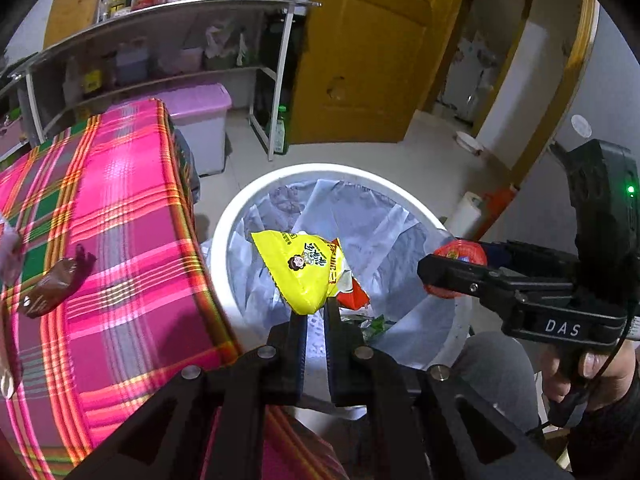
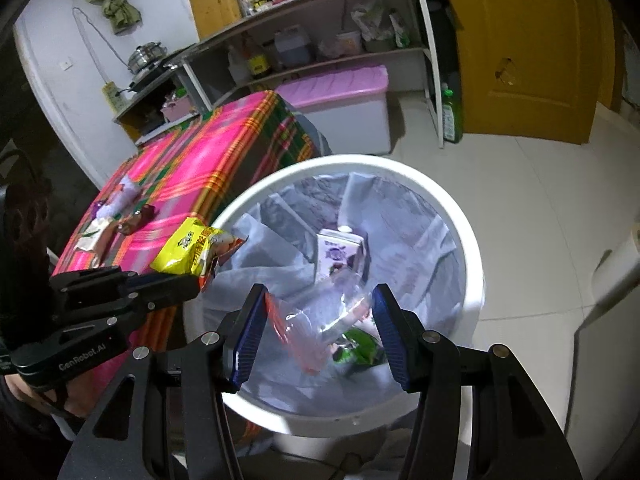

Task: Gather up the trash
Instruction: 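Open both tools to drop the yellow packet and cup into the bin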

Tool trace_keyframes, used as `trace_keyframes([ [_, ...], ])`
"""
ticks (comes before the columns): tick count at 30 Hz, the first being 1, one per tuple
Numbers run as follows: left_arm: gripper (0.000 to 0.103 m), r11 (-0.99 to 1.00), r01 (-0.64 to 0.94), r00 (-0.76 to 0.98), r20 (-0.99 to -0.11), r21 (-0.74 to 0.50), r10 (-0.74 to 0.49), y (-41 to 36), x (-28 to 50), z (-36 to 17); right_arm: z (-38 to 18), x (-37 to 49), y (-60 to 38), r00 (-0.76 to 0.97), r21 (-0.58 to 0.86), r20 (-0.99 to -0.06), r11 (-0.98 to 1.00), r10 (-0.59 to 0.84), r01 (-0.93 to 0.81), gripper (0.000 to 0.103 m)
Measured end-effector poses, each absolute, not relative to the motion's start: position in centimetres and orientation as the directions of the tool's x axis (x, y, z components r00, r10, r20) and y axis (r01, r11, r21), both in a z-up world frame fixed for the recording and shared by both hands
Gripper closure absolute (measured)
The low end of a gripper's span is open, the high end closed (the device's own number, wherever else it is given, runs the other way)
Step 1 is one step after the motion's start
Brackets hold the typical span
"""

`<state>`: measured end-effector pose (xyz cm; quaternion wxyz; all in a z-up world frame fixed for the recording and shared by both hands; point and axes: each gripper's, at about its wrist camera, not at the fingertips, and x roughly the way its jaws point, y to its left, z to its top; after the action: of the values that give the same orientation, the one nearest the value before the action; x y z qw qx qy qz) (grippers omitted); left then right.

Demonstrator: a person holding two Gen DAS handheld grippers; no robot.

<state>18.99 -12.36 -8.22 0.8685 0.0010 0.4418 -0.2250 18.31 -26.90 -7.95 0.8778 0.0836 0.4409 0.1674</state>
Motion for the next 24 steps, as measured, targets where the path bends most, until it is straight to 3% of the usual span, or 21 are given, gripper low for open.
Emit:
trace_keyframes([
  [4,0.093,0.894,0.396,0.485,-0.779,-0.208,-0.396,-12.8,19.8,-8.9,-8.3,18.2,-27.3,0.553,0.292,-0.752,0.933,0.359,-0.209,0.043],
  [8,0.082,0.896,0.393,0.489,-0.779,-0.205,-0.392,-12.9,19.9,-8.9,-8.0,18.0,-27.4,0.562,0.286,-0.748,0.936,0.353,-0.207,0.043],
  [24,0.081,0.915,0.34,0.575,-0.722,-0.218,-0.386,-9.9,16.8,-5.7,-3.3,15.2,-25.0,0.628,0.244,-0.686,0.929,0.367,-0.277,0.043],
])
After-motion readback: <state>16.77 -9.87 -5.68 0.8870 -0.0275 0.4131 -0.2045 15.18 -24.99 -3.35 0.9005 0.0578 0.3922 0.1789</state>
